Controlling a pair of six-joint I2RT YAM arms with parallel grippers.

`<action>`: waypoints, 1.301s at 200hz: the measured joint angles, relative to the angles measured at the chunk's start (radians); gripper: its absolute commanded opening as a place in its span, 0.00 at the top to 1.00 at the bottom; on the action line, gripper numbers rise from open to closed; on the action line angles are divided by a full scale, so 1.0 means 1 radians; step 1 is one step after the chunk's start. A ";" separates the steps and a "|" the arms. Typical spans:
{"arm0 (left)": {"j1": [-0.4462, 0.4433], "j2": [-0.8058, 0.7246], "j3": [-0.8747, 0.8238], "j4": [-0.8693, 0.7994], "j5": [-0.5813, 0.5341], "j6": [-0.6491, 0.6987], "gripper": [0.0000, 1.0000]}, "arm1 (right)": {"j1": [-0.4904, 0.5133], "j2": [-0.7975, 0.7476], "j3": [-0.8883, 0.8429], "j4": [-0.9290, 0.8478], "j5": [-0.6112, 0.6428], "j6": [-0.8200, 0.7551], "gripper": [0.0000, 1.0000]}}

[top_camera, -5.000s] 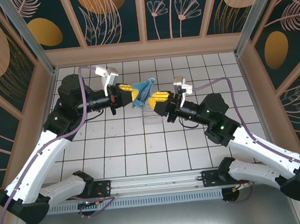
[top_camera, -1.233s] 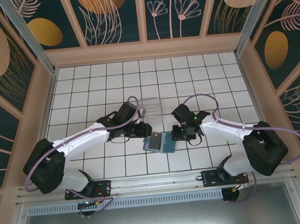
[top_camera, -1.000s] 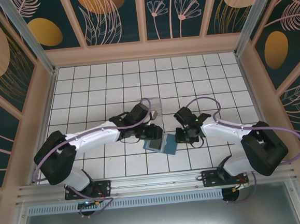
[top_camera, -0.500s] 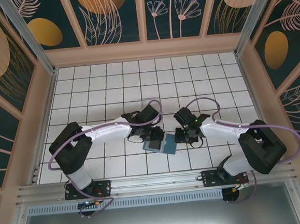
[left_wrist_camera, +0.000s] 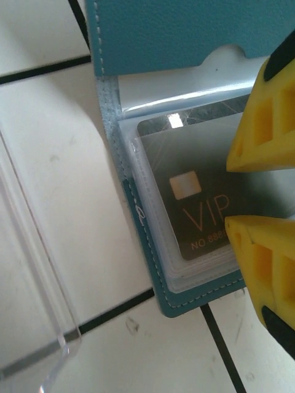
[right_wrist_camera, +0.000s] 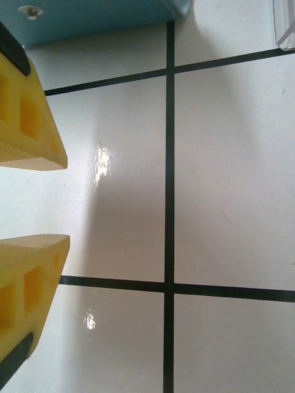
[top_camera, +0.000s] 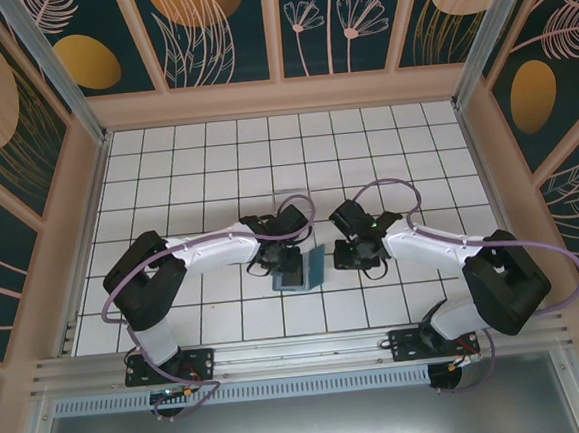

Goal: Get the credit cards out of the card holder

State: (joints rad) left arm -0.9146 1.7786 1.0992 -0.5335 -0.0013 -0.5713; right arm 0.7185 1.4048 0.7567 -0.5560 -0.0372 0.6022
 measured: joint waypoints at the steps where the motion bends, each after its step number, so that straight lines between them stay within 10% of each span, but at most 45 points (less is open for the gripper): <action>1: 0.000 0.000 0.000 0.000 -0.001 0.001 0.74 | 0.001 0.001 0.002 -0.002 0.001 0.000 0.63; 49: 0.000 0.000 0.000 0.009 0.015 0.007 0.74 | 0.013 0.007 0.131 -0.108 0.045 0.000 0.63; 103: 0.023 -0.047 -0.036 0.031 0.033 0.003 0.75 | 0.015 -0.015 0.250 -0.033 -0.113 0.069 0.87; 260: 0.080 -0.175 -0.103 0.119 0.182 -0.047 0.79 | 0.002 0.115 -0.079 0.468 -0.410 0.325 0.97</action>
State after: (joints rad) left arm -0.8349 1.6035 0.9958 -0.4149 0.1802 -0.6186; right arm 0.7204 1.5196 0.6773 -0.0879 -0.4477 0.9268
